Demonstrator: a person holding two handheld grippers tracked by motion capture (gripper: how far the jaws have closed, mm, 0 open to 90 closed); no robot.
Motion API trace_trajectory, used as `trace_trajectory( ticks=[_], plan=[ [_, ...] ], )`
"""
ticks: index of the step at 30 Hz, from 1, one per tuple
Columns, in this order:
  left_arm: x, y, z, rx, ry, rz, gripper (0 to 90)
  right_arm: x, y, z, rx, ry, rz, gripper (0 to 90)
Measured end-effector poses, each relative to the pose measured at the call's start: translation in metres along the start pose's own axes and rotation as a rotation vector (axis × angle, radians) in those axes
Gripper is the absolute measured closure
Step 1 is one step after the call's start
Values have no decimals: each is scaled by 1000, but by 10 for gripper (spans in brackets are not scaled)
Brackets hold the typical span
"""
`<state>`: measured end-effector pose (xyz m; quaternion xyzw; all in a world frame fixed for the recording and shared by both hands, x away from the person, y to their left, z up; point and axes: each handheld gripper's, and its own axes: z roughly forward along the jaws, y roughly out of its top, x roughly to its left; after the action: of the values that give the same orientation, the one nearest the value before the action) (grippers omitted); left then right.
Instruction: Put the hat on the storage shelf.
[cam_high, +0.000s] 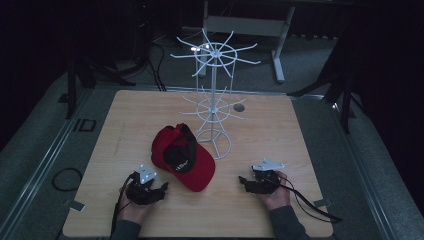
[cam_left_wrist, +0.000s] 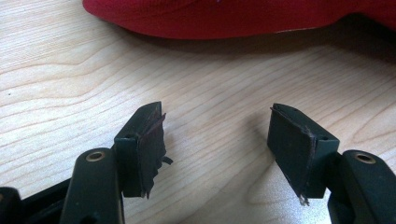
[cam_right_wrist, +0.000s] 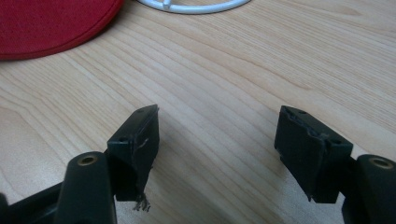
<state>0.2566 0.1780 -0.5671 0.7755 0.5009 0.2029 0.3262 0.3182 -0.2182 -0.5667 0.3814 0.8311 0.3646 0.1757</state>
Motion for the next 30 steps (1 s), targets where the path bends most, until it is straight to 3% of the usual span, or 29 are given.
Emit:
trace_trajectory(
  ticks=[8,10,13,18,21,24,30],
  plan=[
    [0,-1,-2,7,-2,-4,397,0,0,0,0,0,-1,303],
    [2,-1,-3,5,-48,-14,397,0,0,0,0,0,-1,303],
    [8,-1,-6,-5,-157,-84,448,0,0,0,0,0,-1,301],
    [3,5,-16,-45,-174,-81,449,0,0,0,1,2,-2,299],
    [-1,10,-25,-82,-201,-69,440,0,0,0,1,3,-2,298],
    [-5,13,-33,-111,-232,-83,427,0,0,0,1,3,-1,298],
    [-15,22,-44,-133,-293,-95,430,-1,1,1,3,2,-1,293]
  ],
)
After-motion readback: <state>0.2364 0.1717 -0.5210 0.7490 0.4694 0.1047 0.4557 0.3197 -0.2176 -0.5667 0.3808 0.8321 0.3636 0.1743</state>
